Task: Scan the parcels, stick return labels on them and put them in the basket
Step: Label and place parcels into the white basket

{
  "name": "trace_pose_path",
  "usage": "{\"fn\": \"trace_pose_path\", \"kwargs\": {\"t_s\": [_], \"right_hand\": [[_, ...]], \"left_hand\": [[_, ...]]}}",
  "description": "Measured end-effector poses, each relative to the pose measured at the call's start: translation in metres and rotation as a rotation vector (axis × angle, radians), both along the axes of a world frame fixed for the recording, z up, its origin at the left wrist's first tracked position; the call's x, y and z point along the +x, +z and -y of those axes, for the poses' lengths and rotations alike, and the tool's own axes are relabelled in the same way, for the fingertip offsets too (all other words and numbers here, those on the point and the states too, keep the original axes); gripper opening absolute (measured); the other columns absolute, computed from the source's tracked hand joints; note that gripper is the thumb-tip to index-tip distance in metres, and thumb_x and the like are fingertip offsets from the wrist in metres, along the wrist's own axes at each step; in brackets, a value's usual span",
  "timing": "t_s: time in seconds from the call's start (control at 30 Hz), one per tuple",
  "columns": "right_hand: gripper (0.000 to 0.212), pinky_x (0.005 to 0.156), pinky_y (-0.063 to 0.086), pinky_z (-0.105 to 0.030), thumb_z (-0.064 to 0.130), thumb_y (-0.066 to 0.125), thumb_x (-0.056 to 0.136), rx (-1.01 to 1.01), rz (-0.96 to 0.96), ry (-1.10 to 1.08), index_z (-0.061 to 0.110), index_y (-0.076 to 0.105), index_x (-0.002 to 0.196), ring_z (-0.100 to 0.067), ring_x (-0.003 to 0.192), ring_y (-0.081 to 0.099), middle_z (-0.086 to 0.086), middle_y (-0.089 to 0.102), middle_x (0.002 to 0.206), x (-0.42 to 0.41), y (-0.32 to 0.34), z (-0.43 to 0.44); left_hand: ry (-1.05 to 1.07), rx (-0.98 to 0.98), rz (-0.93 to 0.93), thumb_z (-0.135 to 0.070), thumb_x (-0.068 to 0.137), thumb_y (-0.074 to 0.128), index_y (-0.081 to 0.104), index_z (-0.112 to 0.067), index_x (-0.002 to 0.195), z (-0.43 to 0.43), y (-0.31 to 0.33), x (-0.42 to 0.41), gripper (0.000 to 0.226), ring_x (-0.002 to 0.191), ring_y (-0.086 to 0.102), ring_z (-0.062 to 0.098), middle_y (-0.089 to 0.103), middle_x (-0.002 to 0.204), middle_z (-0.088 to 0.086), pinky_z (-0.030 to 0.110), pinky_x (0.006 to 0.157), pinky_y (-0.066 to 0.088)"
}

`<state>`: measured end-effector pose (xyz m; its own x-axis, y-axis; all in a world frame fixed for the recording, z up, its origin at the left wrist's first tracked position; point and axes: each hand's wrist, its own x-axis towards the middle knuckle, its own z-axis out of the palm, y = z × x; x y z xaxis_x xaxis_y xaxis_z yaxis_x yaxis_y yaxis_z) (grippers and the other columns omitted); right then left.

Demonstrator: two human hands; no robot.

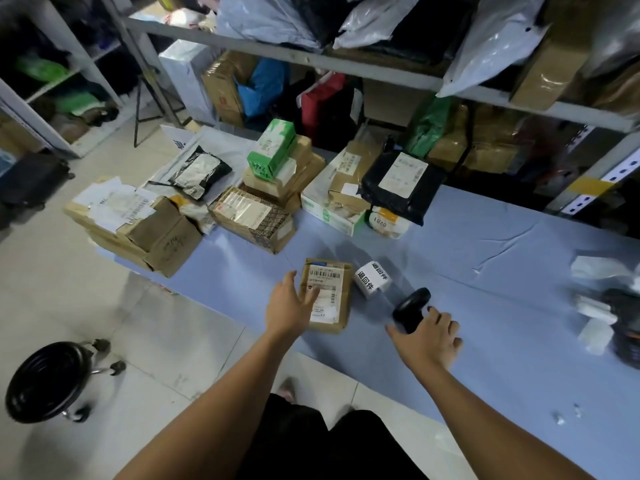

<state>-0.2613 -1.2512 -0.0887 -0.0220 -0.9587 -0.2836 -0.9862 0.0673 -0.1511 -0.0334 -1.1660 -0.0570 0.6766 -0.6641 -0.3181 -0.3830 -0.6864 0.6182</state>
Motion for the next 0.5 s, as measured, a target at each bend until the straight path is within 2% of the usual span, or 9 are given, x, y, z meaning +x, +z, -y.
{"fn": "trace_pose_path", "kwargs": {"t_s": [0.07, 0.13, 0.17, 0.23, 0.27, 0.33, 0.4, 0.43, 0.5], "right_hand": [[0.075, 0.090, 0.039, -0.044, 0.055, 0.075, 0.072, -0.214, 0.162, 0.008, 0.006, 0.053, 0.124, -0.034, 0.111, 0.045, -0.012, 0.051, 0.119, 0.009, 0.004, -0.006], [0.045, 0.079, 0.046, -0.044, 0.029, 0.079, 0.074, -0.416, 0.411, 0.135, 0.003, 0.060, 0.105, -0.035, 0.096, 0.052, -0.013, 0.056, 0.104, 0.021, 0.004, -0.011], [0.030, 0.072, 0.049, -0.042, 0.020, 0.077, 0.077, -0.414, 0.504, 0.195, 0.004, 0.062, 0.097, -0.033, 0.089, 0.056, -0.012, 0.058, 0.098, 0.031, 0.006, -0.013], [0.012, 0.067, 0.051, -0.035, 0.016, 0.070, 0.084, -0.221, 0.596, 0.171, 0.009, 0.064, 0.091, -0.027, 0.082, 0.060, -0.008, 0.064, 0.093, 0.052, 0.006, -0.011], [0.012, 0.068, 0.051, -0.033, 0.020, 0.067, 0.087, -0.076, 0.611, 0.067, 0.011, 0.065, 0.094, -0.025, 0.081, 0.061, -0.008, 0.068, 0.096, 0.062, 0.004, -0.007], [0.025, 0.070, 0.051, -0.030, 0.026, 0.065, 0.088, 0.147, 0.633, -0.151, 0.011, 0.067, 0.109, -0.026, 0.085, 0.064, -0.010, 0.070, 0.104, 0.077, -0.002, 0.001], [0.035, 0.073, 0.051, -0.030, 0.026, 0.066, 0.088, 0.203, 0.677, -0.215, 0.014, 0.065, 0.121, -0.029, 0.093, 0.066, -0.009, 0.070, 0.111, 0.086, -0.007, 0.011], [0.031, 0.075, 0.051, -0.031, 0.025, 0.067, 0.088, 0.193, 0.690, -0.218, 0.016, 0.066, 0.118, -0.029, 0.094, 0.066, -0.008, 0.071, 0.110, 0.090, -0.007, 0.016], [0.012, 0.077, 0.052, -0.032, 0.023, 0.069, 0.089, 0.161, 0.731, -0.276, 0.019, 0.070, 0.100, -0.027, 0.089, 0.065, -0.007, 0.072, 0.105, 0.094, -0.007, 0.024]], "left_hand": [[0.000, -0.009, 0.020, -0.048, 0.094, 0.058, 0.036, -0.017, 0.145, 0.004, 0.005, 0.001, 0.064, 0.121, 0.054, 0.030, 0.057, 0.133, 0.012, 0.043, 0.095, 0.048], [-0.008, -0.017, 0.024, -0.049, 0.095, 0.055, 0.035, -0.018, 0.145, 0.008, 0.010, 0.004, 0.063, 0.119, 0.055, 0.031, 0.058, 0.133, 0.012, 0.044, 0.094, 0.049], [-0.012, -0.021, 0.023, -0.049, 0.095, 0.055, 0.035, -0.018, 0.145, 0.009, 0.012, 0.006, 0.063, 0.119, 0.055, 0.031, 0.058, 0.133, 0.013, 0.045, 0.095, 0.049], [-0.013, -0.035, 0.024, -0.049, 0.095, 0.055, 0.035, -0.018, 0.146, 0.011, 0.016, 0.011, 0.063, 0.121, 0.055, 0.030, 0.057, 0.135, 0.012, 0.045, 0.096, 0.049], [-0.010, -0.045, 0.023, -0.049, 0.096, 0.055, 0.035, -0.018, 0.147, 0.012, 0.018, 0.014, 0.063, 0.122, 0.055, 0.029, 0.056, 0.136, 0.012, 0.044, 0.097, 0.049], [-0.006, -0.062, 0.006, -0.051, 0.095, 0.054, 0.035, -0.018, 0.147, 0.012, 0.022, 0.019, 0.064, 0.123, 0.054, 0.028, 0.055, 0.139, 0.011, 0.045, 0.098, 0.049], [-0.018, -0.056, -0.016, -0.052, 0.095, 0.054, 0.034, -0.018, 0.148, 0.013, 0.025, 0.025, 0.067, 0.123, 0.055, 0.028, 0.055, 0.140, 0.011, 0.045, 0.099, 0.049], [-0.021, -0.054, -0.025, -0.053, 0.095, 0.055, 0.034, -0.017, 0.148, 0.013, 0.026, 0.028, 0.067, 0.122, 0.055, 0.027, 0.055, 0.139, 0.011, 0.044, 0.098, 0.049], [-0.021, -0.063, -0.030, -0.052, 0.094, 0.055, 0.038, -0.016, 0.146, 0.013, 0.028, 0.033, 0.065, 0.121, 0.056, 0.026, 0.056, 0.137, 0.010, 0.040, 0.096, 0.050]]}}
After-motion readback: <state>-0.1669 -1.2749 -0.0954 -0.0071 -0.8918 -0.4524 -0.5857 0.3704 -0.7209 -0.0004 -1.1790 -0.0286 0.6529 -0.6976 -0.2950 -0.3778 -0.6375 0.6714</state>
